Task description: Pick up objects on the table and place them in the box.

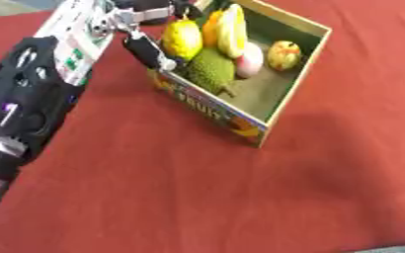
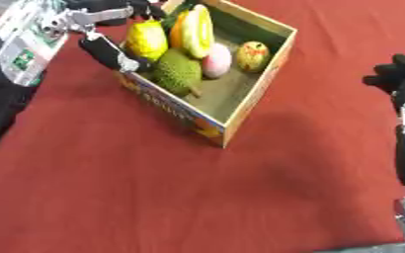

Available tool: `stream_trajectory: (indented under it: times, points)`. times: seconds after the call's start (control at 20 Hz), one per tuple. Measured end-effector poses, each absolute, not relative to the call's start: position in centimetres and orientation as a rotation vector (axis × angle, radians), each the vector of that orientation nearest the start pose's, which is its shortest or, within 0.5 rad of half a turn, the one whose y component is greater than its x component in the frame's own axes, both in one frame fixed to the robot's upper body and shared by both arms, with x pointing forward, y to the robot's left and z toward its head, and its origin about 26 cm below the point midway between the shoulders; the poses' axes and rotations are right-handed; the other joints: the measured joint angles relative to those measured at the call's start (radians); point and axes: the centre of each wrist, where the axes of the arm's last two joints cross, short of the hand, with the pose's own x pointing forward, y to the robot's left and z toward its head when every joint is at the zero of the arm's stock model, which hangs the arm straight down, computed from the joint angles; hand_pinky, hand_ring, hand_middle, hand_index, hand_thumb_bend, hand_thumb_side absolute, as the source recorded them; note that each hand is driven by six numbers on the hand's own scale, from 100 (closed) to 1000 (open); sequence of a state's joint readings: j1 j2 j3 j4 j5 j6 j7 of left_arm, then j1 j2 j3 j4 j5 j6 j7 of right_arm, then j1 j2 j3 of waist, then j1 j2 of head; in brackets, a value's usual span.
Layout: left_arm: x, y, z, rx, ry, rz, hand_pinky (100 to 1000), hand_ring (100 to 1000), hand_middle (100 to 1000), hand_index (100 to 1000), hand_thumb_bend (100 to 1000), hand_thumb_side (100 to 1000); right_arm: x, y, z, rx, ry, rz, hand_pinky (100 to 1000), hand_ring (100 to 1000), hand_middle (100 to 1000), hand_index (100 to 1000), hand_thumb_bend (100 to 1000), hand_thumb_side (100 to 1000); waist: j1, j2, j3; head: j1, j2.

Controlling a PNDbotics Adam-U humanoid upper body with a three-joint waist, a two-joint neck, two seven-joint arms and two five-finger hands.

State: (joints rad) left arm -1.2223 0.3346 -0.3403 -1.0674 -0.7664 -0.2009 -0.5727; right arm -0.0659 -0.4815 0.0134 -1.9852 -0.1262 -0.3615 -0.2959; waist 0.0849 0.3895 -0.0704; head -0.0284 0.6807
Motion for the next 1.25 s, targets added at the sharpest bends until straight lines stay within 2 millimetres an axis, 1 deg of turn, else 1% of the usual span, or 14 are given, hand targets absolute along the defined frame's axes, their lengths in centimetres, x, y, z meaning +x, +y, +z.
stream_trajectory:
  times: [0.1,0.2,0.35,0.4,0.5,0.65,0.7,0.75,0.9,1.05,1.1,1.25]
  points:
    - [46.3,13.7,31.6,0.765,-1.683,-1.840,887,895,870,987,307,285,27.1,-30.4,14.6,-0.234,-2.410,0.118,839,695,687,814,100,692,-0.001,-0.008,0.005,-0.003,0.002]
    - [46.0,13.8,32.2,0.765,-1.714,-1.815,885,891,865,980,264,258,27.0,-30.4,14.6,-0.235,-2.406,0.117,839,695,687,813,100,691,-0.001,-0.015,0.010,-0.007,0.005]
    - [45.1,14.0,33.5,0.755,-1.798,-1.767,878,868,845,949,169,234,26.9,-30.5,14.4,-0.237,-2.399,0.115,839,695,687,813,100,688,-0.007,-0.024,0.021,-0.015,0.011]
    - [44.6,14.2,34.1,0.749,-1.836,-1.744,875,854,831,934,108,230,26.9,-30.5,14.3,-0.237,-2.397,0.113,839,696,688,813,100,687,-0.010,-0.028,0.024,-0.017,0.014]
    - [43.4,14.4,35.4,0.734,-1.928,-1.691,873,836,813,913,100,249,26.8,-30.6,14.2,-0.236,-2.393,0.110,839,696,688,814,100,684,-0.013,-0.035,0.029,-0.020,0.015]
    - [41.2,15.4,36.7,0.675,-2.090,-1.574,869,798,766,860,100,350,26.8,-30.7,14.2,-0.241,-2.392,0.105,839,698,689,814,100,679,-0.015,-0.044,0.039,-0.028,0.023]
    - [40.4,16.0,37.0,0.650,-2.150,-1.514,869,798,766,860,100,350,26.7,-30.9,14.1,-0.245,-2.392,0.104,839,698,689,814,100,679,-0.018,-0.048,0.042,-0.032,0.024]
    - [39.4,16.7,37.2,0.626,-2.208,-1.446,870,789,758,855,100,390,26.7,-30.9,14.2,-0.248,-2.393,0.104,839,699,690,814,100,676,-0.023,-0.051,0.047,-0.035,0.024]
    - [36.5,19.7,36.8,0.554,-2.352,-1.206,874,780,752,856,100,443,26.7,-31.2,14.3,-0.256,-2.403,0.100,839,700,691,815,100,671,-0.035,-0.057,0.059,-0.046,0.028]
    - [33.5,22.7,35.7,0.490,-2.440,-0.940,882,768,744,858,100,529,26.6,-31.4,14.2,-0.266,-2.406,0.091,839,701,691,815,100,669,-0.048,-0.062,0.071,-0.057,0.031]
    - [32.6,23.6,35.2,0.472,-2.457,-0.849,883,768,743,858,100,531,26.6,-31.4,14.2,-0.269,-2.409,0.088,839,701,692,815,100,668,-0.054,-0.063,0.075,-0.060,0.031]
    - [31.1,25.9,33.5,0.427,-2.467,-0.622,888,763,739,858,100,620,26.5,-31.5,14.2,-0.274,-2.418,0.080,839,702,692,815,100,664,-0.069,-0.063,0.084,-0.069,0.031]
